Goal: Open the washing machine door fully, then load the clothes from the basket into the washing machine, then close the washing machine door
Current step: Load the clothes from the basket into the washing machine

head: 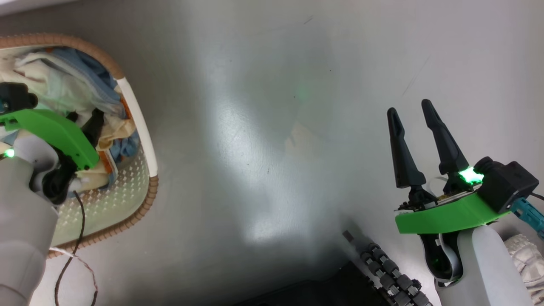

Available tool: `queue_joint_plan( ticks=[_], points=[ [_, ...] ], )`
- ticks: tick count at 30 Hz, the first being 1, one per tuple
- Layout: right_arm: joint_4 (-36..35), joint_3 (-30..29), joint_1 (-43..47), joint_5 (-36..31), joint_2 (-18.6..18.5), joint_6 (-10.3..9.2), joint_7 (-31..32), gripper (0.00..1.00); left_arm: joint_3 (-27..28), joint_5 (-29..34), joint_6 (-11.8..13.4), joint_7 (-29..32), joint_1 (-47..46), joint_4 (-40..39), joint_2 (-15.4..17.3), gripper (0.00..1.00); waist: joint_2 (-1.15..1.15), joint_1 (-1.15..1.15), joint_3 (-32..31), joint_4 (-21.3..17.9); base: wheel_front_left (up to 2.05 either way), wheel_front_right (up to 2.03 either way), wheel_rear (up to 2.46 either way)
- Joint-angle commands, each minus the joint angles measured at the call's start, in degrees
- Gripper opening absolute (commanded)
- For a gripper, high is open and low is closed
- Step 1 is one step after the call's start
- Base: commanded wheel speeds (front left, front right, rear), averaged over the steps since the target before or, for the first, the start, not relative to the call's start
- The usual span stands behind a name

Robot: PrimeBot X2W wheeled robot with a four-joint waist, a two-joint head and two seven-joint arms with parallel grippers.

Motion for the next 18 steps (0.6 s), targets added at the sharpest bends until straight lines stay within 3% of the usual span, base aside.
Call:
queue_joint_plan(
  ticks=[1, 4, 7, 18],
  points=[
    [-1.2, 0.6, 3.8, -0.4, 0.0, 0.09, -0.3, 1.00, 0.9, 0.9, -0.1, -0.7, 0.3, 0.7, 1.5, 1.00, 0.00, 0.00, 0.1, 0.2, 0.00, 0.00, 0.00],
    [-1.4, 0.2, 4.3, -0.8, 0.0, 0.09, -0.3, 1.00, 0.8, 1.2, -0.1, -2.1, -0.6, 2.7, 0.5, 1.00, 0.00, 0.00, 0.2, 0.5, 0.00, 0.00, 0.00],
    [-1.6, 0.1, 4.6, -1.0, 0.0, 0.09, -0.3, 1.00, 0.5, 1.6, -0.1, -3.4, -1.1, 4.5, -0.5, 0.00, 0.00, 0.00, 0.1, 0.6, 0.00, 0.00, 0.00],
    [-1.4, 0.4, 2.2, -0.9, 0.0, 0.09, -0.3, 1.00, 0.5, 1.2, -0.1, -10.2, -0.4, 6.4, -0.5, 0.00, 0.00, 0.00, -1.7, 0.4, 0.00, 0.00, 0.00]
  ],
)
